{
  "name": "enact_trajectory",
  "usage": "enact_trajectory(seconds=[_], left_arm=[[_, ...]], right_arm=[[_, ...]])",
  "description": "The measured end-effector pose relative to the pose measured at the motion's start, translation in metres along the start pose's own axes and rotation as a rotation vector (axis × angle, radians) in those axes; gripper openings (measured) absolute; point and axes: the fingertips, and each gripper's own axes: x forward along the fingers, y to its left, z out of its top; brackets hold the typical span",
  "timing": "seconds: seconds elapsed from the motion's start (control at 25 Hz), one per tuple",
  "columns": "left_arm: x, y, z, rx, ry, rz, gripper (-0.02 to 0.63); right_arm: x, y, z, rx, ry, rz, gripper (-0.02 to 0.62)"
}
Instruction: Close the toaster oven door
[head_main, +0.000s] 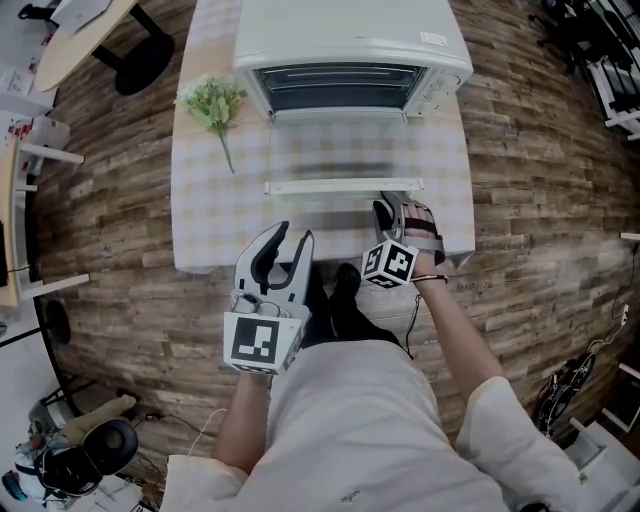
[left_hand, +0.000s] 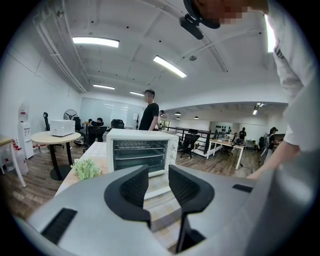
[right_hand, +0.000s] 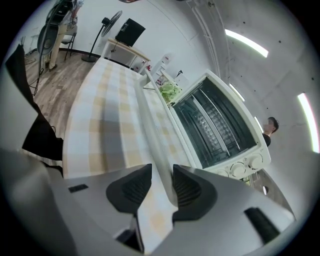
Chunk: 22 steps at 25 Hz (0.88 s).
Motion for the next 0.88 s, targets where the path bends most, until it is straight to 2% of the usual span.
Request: enact_trajectory(seconds=[0.36, 0.56, 0.88], left_arm=[[-0.011, -0.002, 0.005, 0.009, -0.018, 0.008, 0.107], [-0.02, 0.0, 0.002, 0.01, 0.01, 0.028, 0.107], [-0.027, -0.001, 0.008, 0.014, -0.032, 0.028, 0.107]], right_arm=[[-0.006, -0.014, 0.004, -0.012, -0.005, -0.041, 0.094], [-0.009, -0.019, 0.007, -0.023, -0.005, -0.052, 0.089], [-0.015, -0.036, 0.015, -0.021, -0.017, -0.078, 0.089]])
